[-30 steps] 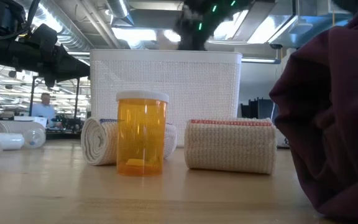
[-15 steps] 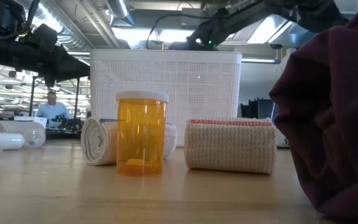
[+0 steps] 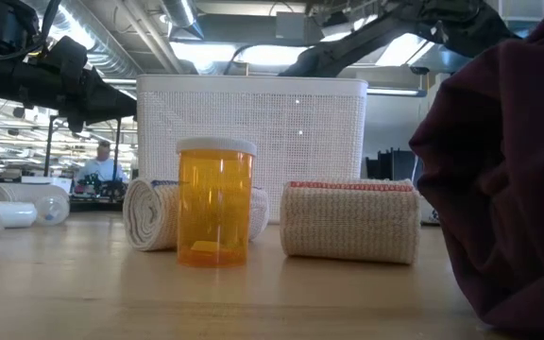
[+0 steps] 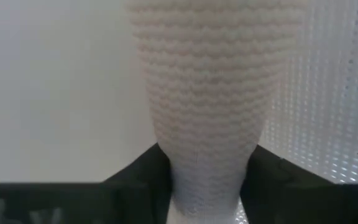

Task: Pick & place medical supplies in basket/bin
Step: Put the light brown and green bandage into the white bin, then put the left light brown and blue bandage into the white bin

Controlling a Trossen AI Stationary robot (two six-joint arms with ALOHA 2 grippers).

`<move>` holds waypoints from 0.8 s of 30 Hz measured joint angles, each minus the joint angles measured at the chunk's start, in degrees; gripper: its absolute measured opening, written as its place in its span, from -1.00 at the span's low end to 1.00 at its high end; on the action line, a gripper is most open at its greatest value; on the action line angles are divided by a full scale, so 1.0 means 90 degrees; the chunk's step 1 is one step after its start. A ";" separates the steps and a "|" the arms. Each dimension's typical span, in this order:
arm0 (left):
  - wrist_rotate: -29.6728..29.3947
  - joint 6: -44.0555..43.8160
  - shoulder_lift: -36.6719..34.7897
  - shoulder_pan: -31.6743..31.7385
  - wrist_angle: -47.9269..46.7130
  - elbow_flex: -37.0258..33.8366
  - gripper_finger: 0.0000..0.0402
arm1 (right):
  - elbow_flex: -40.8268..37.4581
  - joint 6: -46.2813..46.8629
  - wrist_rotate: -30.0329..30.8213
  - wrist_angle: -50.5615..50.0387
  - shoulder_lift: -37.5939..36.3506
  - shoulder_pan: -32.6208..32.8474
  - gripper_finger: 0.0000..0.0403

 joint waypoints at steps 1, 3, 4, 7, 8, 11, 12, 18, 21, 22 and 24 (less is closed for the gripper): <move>0.0000 0.0000 0.0000 0.0000 0.0000 0.0000 -0.42 | 0.0000 0.0000 -0.0001 -0.0007 0.0000 -0.0009 -0.14; 0.0000 0.0000 0.0000 0.0001 0.0000 0.0000 -0.42 | 0.0000 0.0001 0.0067 -0.0008 0.0000 -0.0014 0.00; 0.0000 -0.0001 0.0000 0.0001 0.0000 0.0000 -0.42 | 0.0000 0.0004 0.0199 -0.0014 0.0000 -0.0010 0.06; 0.0000 0.0000 -0.0001 0.0001 0.0000 0.0000 -0.42 | 0.0010 0.0001 0.0708 -0.0067 0.0000 0.0027 0.21; 0.0000 0.0000 0.0000 0.0001 0.0000 0.0000 -0.42 | 0.0063 0.0003 0.0851 -0.0169 0.0000 0.0052 0.25; 0.0000 -0.0001 0.0000 0.0001 0.0000 -0.0001 -0.42 | 0.0393 0.0035 0.0850 -0.0579 0.0000 0.0115 0.31; 0.0000 0.0000 0.0000 0.0000 0.0000 0.0000 -0.42 | 0.0562 0.0105 0.0715 -0.0719 0.0000 0.0141 0.32; 0.0000 -0.0002 -0.0002 0.0000 0.0000 0.0000 -0.42 | 0.2249 0.1086 -0.0741 -0.1899 -0.0002 0.0347 0.33; 0.0001 -0.0002 -0.0002 -0.0001 0.0002 0.0000 -0.42 | 0.2010 0.1686 -0.1335 -0.1489 -0.0566 0.0460 0.33; -0.0002 -0.0002 -0.0002 -0.0001 0.0004 0.0000 -0.42 | 0.1859 0.1863 -0.1541 -0.1360 -0.0794 0.0528 0.33; 0.0002 -0.0002 -0.0002 -0.0001 0.0019 -0.0002 -0.42 | 0.1764 0.2124 -0.1931 -0.1262 -0.1209 0.0632 0.33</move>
